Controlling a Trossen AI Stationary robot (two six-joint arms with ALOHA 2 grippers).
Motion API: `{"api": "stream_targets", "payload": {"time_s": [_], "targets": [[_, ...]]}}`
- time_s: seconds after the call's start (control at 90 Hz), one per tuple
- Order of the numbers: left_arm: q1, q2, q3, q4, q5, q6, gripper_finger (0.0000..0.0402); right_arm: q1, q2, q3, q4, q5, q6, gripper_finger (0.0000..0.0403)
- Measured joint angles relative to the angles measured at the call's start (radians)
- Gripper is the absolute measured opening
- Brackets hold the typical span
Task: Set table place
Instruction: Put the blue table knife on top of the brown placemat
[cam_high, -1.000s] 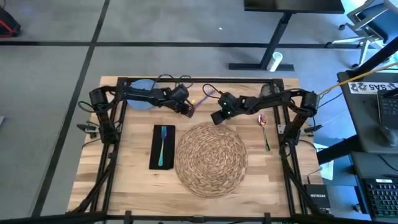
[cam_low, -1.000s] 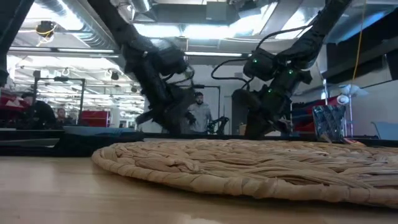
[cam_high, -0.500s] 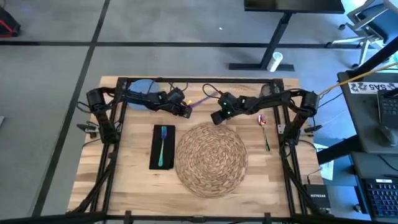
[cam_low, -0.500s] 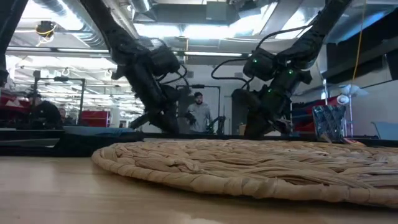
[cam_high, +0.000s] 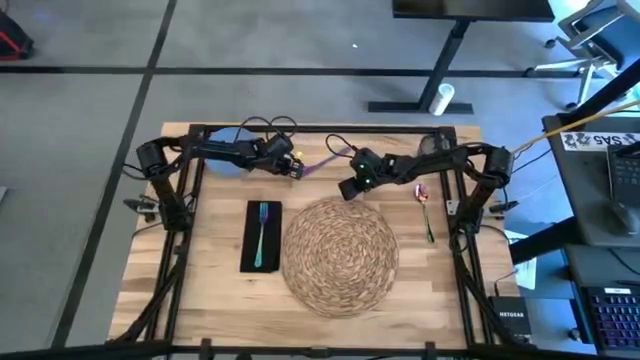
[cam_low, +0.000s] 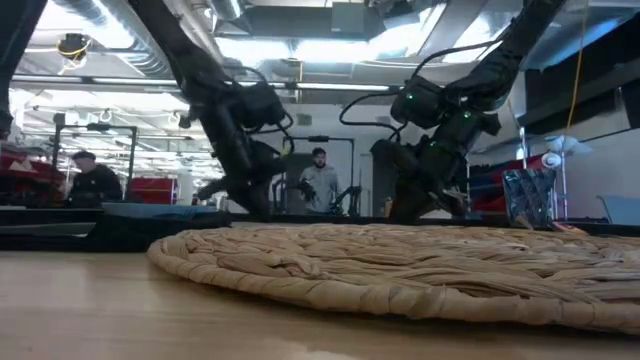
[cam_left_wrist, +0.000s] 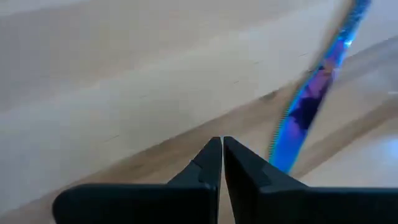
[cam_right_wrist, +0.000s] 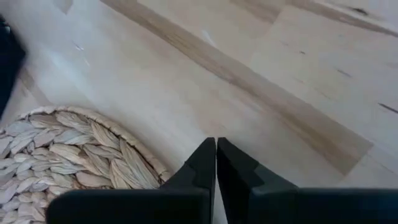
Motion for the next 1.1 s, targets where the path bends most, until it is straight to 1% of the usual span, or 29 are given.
{"api": "stream_targets", "payload": {"time_s": [0.067, 0.2, 0.333, 0.533, 0.833, 1.022, 1.1], "targets": [[-0.006, 0.016, 0.0, 0.019, 0.002, -0.001, 0.0, 0.0, 0.0, 0.0, 0.001, 0.0, 0.001, 0.0], [-0.018, 0.032, 0.002, 0.041, 0.039, -0.006, 0.0, 0.0, 0.0, 0.0, 0.001, -0.004, 0.001, 0.0], [-0.045, 0.034, 0.002, 0.059, 0.032, -0.026, 0.0, 0.0, 0.0, 0.0, 0.001, -0.005, 0.002, 0.0], [-0.083, 0.038, 0.0, 0.107, 0.061, -0.055, 0.0, 0.0, -0.001, 0.0, 0.001, -0.005, 0.001, 0.0], [-0.123, 0.038, 0.0, 0.177, 0.059, -0.087, 0.0, 0.0, -0.001, 0.0, 0.001, -0.005, 0.001, 0.0], [-0.132, 0.04, 0.0, 0.176, 0.068, -0.098, 0.0, 0.001, -0.001, 0.0, -0.001, -0.024, 0.005, 0.0], [-0.14, 0.045, 0.0, 0.166, 0.076, -0.098, 0.0, 0.017, -0.001, 0.0, -0.01, -0.024, 0.013, 0.0]]}}
